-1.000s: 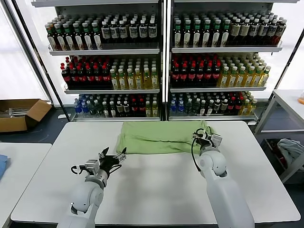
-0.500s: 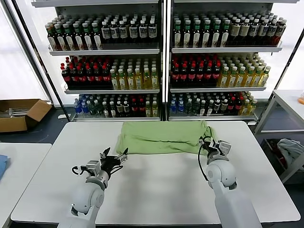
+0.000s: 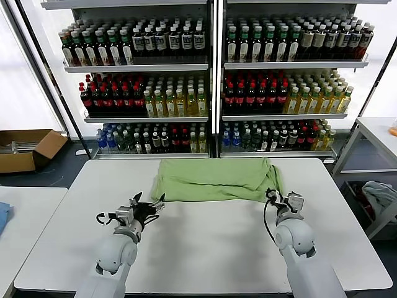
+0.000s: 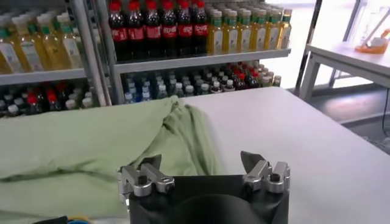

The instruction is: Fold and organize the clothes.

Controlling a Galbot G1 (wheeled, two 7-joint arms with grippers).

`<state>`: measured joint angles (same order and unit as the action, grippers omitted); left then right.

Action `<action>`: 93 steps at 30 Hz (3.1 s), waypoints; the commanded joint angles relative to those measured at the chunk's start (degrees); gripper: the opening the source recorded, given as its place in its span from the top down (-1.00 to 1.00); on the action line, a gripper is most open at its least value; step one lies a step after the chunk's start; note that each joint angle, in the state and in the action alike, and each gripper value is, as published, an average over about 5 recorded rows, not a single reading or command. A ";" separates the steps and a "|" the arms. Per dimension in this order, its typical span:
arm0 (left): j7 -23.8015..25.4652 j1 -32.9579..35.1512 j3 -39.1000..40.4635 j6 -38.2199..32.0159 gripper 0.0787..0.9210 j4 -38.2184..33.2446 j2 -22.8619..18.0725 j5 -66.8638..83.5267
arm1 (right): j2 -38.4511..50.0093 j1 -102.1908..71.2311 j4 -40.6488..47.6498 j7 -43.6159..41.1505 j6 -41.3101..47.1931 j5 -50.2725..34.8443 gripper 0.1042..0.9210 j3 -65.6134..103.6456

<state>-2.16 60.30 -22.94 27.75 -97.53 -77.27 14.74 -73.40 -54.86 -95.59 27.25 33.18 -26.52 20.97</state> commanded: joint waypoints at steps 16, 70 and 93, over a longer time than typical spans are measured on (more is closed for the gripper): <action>0.17 -5.47 1.01 4.86 -0.65 7.66 1.26 -1.60 | -0.87 -0.24 2.87 -0.57 0.02 2.20 -0.76 -0.34; 1.72 31.59 -4.44 4.86 0.99 -31.74 2.24 -8.04 | -1.50 -30.66 -26.54 5.05 0.07 10.65 0.94 -0.93; 0.88 49.00 -4.39 2.40 0.99 -38.40 -1.05 -15.24 | 5.12 -41.91 -31.82 4.82 -0.05 12.18 0.94 -1.23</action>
<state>-1.16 101.92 -26.78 30.77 -132.83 -77.70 1.71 -69.99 -93.18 -125.74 31.98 33.15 -14.78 19.70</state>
